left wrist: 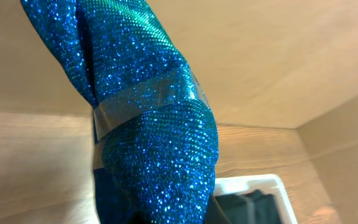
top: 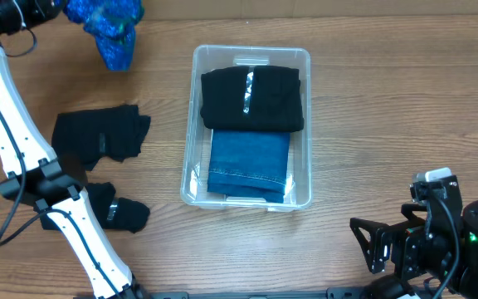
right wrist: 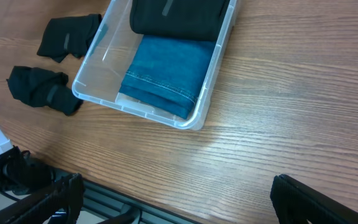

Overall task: Pack container
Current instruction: 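Lift the sparkly fabric with the left gripper and carry it over the bin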

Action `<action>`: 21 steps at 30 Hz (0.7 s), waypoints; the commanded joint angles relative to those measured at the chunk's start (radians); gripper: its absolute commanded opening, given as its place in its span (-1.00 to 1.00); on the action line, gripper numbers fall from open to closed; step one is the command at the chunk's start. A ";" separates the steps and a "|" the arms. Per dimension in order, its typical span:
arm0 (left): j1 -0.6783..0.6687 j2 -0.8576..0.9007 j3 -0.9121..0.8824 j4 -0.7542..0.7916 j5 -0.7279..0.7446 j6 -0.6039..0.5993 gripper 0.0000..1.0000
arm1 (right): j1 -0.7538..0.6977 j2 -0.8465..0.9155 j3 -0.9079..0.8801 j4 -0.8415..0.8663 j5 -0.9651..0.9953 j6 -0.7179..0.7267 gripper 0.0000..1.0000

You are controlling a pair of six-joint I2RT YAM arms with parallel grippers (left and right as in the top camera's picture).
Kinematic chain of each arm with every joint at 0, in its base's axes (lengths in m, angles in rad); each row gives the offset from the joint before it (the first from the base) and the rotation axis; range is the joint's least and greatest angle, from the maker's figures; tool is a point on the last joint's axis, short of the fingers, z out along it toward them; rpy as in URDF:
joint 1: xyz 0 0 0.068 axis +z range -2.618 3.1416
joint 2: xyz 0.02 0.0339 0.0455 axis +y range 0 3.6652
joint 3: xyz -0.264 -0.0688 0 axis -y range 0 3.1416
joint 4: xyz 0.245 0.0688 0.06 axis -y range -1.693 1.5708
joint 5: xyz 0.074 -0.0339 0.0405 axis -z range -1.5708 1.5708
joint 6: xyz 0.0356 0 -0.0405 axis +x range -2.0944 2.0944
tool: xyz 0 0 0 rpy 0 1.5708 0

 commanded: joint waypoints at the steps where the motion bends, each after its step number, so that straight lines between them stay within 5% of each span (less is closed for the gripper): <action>1: -0.024 -0.093 0.055 -0.071 0.117 -0.025 -0.92 | 0.000 -0.003 0.002 0.005 -0.002 -0.004 1.00; 13: -0.154 -0.294 0.055 -0.358 0.050 0.129 -0.92 | 0.000 -0.003 0.002 0.005 -0.002 -0.004 1.00; 21: -0.102 -0.464 -0.043 -0.434 0.178 0.202 -0.92 | 0.000 -0.003 0.002 0.005 -0.002 -0.004 1.00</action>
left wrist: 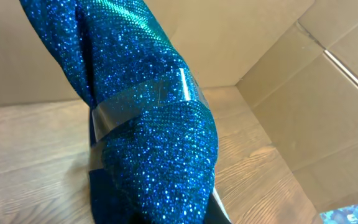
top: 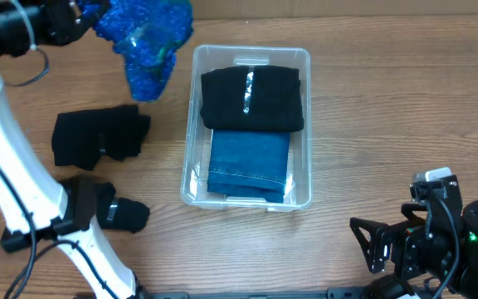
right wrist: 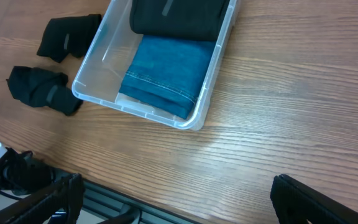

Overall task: Pack container
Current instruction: 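Lift the sparkly fabric with the left gripper and carry it over the bin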

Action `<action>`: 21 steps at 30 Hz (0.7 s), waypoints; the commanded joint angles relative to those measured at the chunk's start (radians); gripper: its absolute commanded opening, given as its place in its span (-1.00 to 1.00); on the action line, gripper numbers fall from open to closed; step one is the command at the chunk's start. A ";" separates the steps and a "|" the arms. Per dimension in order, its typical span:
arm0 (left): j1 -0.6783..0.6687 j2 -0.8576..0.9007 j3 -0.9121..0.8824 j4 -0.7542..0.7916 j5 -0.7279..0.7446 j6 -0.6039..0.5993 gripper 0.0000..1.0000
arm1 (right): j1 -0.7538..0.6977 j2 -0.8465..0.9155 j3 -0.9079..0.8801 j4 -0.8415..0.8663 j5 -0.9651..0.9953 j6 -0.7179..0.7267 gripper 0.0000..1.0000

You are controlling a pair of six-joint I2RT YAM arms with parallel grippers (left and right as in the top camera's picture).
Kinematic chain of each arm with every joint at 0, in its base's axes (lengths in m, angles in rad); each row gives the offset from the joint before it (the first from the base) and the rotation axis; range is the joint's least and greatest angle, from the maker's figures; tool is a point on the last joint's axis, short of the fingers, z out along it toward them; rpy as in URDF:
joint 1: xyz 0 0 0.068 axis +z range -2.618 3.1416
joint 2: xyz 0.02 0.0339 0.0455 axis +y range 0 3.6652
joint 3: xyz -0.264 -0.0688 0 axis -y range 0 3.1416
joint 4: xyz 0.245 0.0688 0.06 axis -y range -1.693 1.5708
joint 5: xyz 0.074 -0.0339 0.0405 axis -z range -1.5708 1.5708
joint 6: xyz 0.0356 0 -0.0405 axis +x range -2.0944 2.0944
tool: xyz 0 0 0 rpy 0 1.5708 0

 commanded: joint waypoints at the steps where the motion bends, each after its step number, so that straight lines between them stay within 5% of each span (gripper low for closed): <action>1: 0.012 -0.096 -0.101 -0.023 0.127 0.085 -0.92 | 0.000 -0.003 0.002 0.005 -0.002 -0.004 1.00; 9: 0.011 -0.282 -0.407 -0.026 0.131 0.210 -0.92 | 0.000 -0.003 0.002 0.005 -0.002 -0.004 1.00; 21: -0.247 -0.588 -0.795 0.055 -0.177 0.182 -0.92 | 0.000 -0.003 0.002 0.005 -0.002 -0.004 1.00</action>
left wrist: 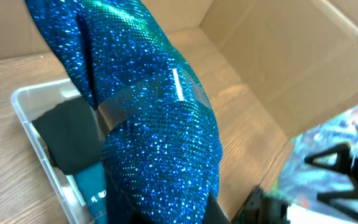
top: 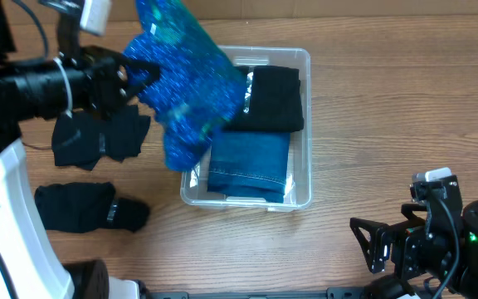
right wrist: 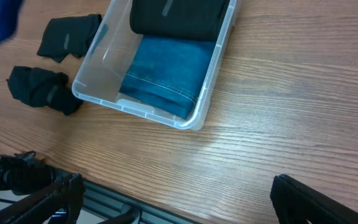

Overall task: Pack container
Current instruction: 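Lift the sparkly fabric with the left gripper and carry it over the bin, then lower the sparkly fabric onto the denim and release it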

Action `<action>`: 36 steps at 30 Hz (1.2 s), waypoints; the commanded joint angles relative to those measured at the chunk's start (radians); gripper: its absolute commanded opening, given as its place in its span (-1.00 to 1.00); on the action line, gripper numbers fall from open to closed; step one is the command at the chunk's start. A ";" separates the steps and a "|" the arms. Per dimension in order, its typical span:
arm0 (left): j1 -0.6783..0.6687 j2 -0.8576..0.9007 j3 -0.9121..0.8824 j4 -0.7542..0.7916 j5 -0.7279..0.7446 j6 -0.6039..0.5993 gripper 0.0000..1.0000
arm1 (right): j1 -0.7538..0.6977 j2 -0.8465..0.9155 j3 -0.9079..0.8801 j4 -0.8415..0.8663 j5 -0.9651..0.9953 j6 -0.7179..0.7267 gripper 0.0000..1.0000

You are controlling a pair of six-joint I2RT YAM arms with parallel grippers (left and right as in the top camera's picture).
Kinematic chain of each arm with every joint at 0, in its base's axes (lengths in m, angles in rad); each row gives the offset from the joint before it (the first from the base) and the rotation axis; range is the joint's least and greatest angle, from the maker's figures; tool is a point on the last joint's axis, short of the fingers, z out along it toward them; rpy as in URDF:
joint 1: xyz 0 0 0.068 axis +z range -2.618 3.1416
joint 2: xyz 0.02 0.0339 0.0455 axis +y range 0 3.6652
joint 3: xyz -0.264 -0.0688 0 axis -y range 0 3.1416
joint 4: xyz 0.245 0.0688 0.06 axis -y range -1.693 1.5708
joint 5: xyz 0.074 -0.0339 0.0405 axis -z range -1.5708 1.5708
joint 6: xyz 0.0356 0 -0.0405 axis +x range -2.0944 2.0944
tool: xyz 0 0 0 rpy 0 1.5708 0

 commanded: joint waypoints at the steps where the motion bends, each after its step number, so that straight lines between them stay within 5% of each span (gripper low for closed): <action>1: -0.071 -0.093 -0.108 0.033 -0.151 -0.006 -0.92 | 0.000 -0.003 0.002 0.005 -0.003 -0.004 1.00; 9: -0.092 -0.213 -0.429 0.198 -0.137 -0.099 -0.92 | 0.000 -0.003 0.002 0.005 -0.003 -0.004 1.00; 14: -0.200 -0.212 -0.638 0.537 -0.108 -0.333 -0.92 | 0.000 -0.003 0.002 0.005 -0.003 -0.004 1.00; 21: -0.492 -0.212 -0.904 0.944 -0.378 -0.708 -0.92 | 0.000 -0.003 0.002 0.005 -0.003 -0.004 1.00; 25: -0.550 -0.212 -1.024 1.103 -0.422 -0.867 -0.92 | 0.000 -0.003 0.002 0.005 -0.003 -0.004 1.00; 36: -0.677 -0.252 -1.201 1.090 -0.694 -1.202 -0.92 | 0.000 -0.003 0.002 0.005 -0.003 -0.004 1.00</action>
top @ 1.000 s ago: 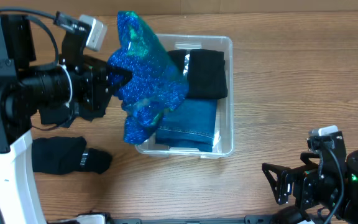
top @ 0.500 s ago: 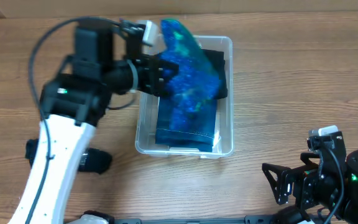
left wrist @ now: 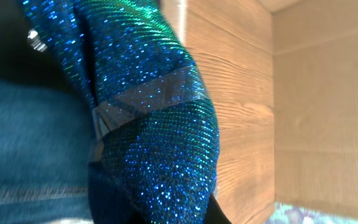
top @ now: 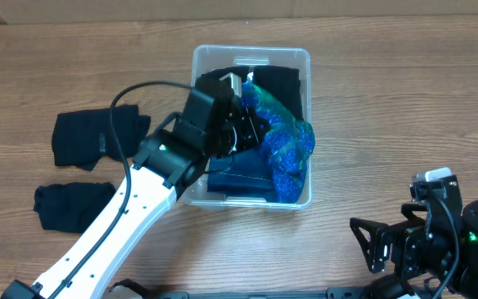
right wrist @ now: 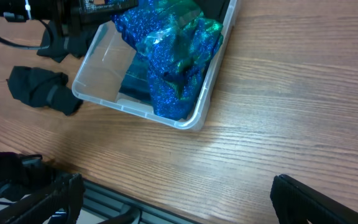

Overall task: Pack container
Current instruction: 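Lower the sparkly fabric onto the denim and release it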

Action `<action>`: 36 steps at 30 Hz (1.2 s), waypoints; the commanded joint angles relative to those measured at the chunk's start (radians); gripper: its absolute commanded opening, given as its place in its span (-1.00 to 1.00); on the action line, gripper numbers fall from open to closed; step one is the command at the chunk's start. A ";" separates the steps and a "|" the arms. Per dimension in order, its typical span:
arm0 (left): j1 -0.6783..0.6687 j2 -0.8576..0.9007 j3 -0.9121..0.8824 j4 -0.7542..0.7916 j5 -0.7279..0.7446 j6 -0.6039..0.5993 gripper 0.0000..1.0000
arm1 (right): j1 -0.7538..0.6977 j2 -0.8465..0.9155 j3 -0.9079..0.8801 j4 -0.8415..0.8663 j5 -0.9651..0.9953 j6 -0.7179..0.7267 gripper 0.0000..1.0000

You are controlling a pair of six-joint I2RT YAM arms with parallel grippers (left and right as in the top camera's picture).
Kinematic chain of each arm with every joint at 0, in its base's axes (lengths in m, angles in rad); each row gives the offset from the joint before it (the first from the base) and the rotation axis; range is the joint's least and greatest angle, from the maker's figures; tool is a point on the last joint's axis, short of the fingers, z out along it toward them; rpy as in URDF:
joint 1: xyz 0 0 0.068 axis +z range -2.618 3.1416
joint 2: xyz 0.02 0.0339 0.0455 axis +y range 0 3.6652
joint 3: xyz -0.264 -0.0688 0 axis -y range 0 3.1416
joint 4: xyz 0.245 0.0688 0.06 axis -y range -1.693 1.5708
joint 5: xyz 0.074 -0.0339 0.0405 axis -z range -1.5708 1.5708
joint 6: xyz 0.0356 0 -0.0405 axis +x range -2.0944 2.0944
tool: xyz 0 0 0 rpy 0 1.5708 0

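Note:
A clear plastic container (top: 305,58) stands mid-table with a folded black garment (top: 287,81) at its far end and folded blue jeans (top: 229,181) at its near end. A blue sequined garment (top: 285,148), bound with a clear tape band, rests on them along the container's right side. My left gripper (top: 251,133) reaches into the container and is shut on this bundle (left wrist: 148,124), which hides its fingers. My right gripper (right wrist: 176,193) stands open and holds nothing, low over the table's front right, away from the container (right wrist: 194,121).
Two black garments lie on the table left of the container, one folded (top: 98,137) and one rolled nearer the front (top: 73,205). Cardboard walls rise behind the table. The right arm's base (top: 438,241) sits at the front right corner.
My left gripper held the sequined bundle in the air over the container's left rim. Now it is down inside the container, with the bundle resting on the jeans and black garment. The right arm has not moved.
My left gripper held the sequined bundle raised at the table's back left corner. Then it was closer to the container, then over its left rim. Now the bundle lies inside the container, still gripped. The right gripper stayed open and still throughout.

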 commanded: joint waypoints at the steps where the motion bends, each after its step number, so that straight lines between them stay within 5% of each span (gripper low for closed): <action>1: -0.029 -0.045 -0.055 -0.020 -0.065 -0.108 -0.92 | 0.000 -0.003 0.002 0.005 -0.002 -0.003 1.00; 9: -0.039 -0.045 -0.159 -0.033 -0.098 -0.053 -0.92 | 0.000 -0.003 0.002 0.005 -0.002 -0.003 1.00; 10: -0.040 -0.045 -0.163 -0.039 -0.096 -0.042 -0.70 | 0.000 -0.003 0.002 0.005 -0.002 -0.003 1.00; 12: -0.040 -0.045 -0.163 -0.061 -0.091 -0.010 0.95 | 0.000 -0.003 0.002 0.005 -0.002 -0.003 1.00; 16: -0.039 -0.081 -0.147 -0.084 -0.107 0.110 1.00 | 0.000 -0.003 0.002 0.005 -0.002 -0.003 1.00; 25: -0.039 -0.224 0.027 -0.482 -0.277 0.282 1.00 | 0.000 -0.003 0.002 0.005 -0.002 -0.003 1.00; 27: -0.040 -0.240 0.074 -0.500 -0.317 0.371 0.94 | 0.000 -0.003 0.002 0.005 -0.002 -0.003 1.00; 28: -0.040 -0.246 0.077 -0.475 -0.317 0.422 0.51 | 0.000 -0.003 0.002 0.005 -0.002 -0.003 1.00; 30: -0.040 -0.237 0.077 -0.460 -0.329 0.428 -0.89 | 0.000 -0.003 0.002 0.005 -0.002 -0.003 1.00; 36: 0.051 -0.253 0.079 -0.520 -0.526 0.425 -0.92 | 0.000 -0.003 0.002 0.005 -0.002 -0.003 1.00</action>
